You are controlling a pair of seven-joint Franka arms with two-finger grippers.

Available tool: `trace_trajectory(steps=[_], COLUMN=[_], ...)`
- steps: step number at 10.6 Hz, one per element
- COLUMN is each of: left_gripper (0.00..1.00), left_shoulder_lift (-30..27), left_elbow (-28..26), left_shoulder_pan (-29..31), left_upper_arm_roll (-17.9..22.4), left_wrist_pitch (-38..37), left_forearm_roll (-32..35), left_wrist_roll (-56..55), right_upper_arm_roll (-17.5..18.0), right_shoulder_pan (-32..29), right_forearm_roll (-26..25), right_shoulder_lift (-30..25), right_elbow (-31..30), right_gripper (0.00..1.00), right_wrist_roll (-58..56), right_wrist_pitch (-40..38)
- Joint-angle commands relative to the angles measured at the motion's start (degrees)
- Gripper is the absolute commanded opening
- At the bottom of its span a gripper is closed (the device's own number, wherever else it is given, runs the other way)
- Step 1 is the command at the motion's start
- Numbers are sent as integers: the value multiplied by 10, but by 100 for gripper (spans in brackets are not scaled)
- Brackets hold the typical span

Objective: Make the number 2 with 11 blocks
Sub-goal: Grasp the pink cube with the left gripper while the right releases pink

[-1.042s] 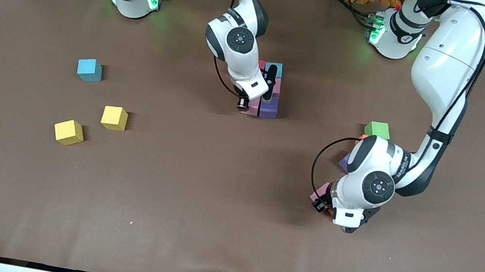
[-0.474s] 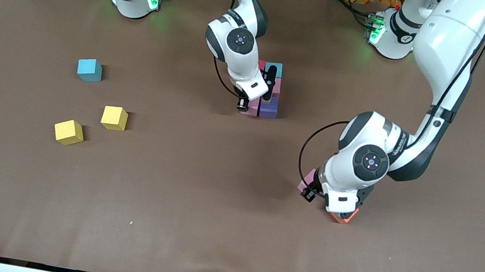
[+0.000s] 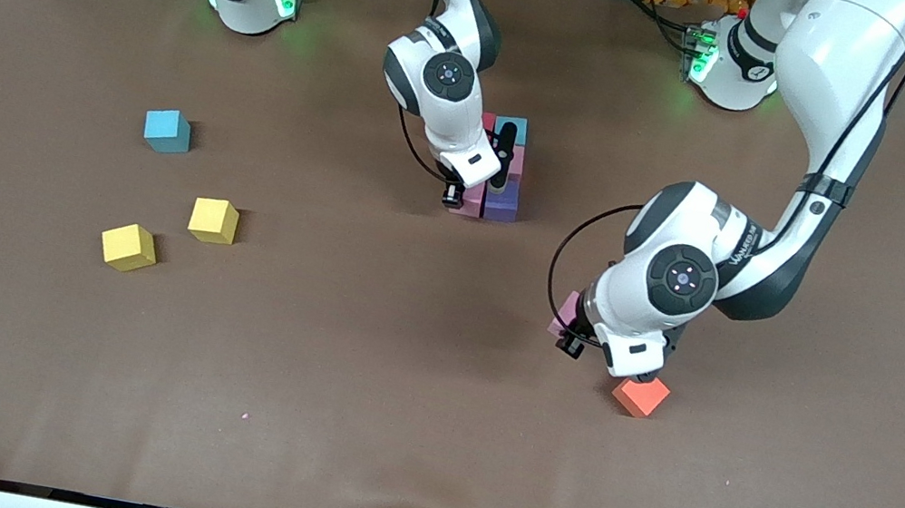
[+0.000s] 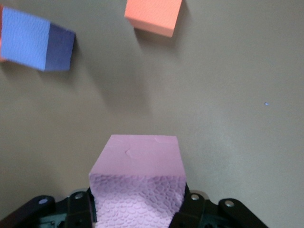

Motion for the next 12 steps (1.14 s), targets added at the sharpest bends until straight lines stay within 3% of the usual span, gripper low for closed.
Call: trace_trajectory(steps=[1,2,4,8,12], left_gripper=[27,27,27,27,27], left_shoulder_lift=[-17,-19,-21,-30,-40], left_elbow=[-13,-13,-11,-11,-11], left_shoulder_pan=[4,2,4,2,2], left_upper_arm_roll=[-9,-10,-22,-30,-46], left_wrist_pitch=[-12,-16,-16,-19,-12], left_forearm_roll=[-3,-3,-3,-3,-3], left_wrist_roll=[-58,-75,-125,-155,-234], right_upper_arm_roll=[-2,-2,-2,-2,-7], right_shoulder_pan=[3,4,3,-1,-23], right_forearm_roll=[1,2,3,2,3], right_shoulder_lift=[3,3,3,-8,-46], right_elbow=[5,6,7,5,5], right_gripper=[29,31,100,100,100], right_wrist_roll=[5,5,6,0,-1], right_wrist_pitch=[5,5,4,-14,-85])
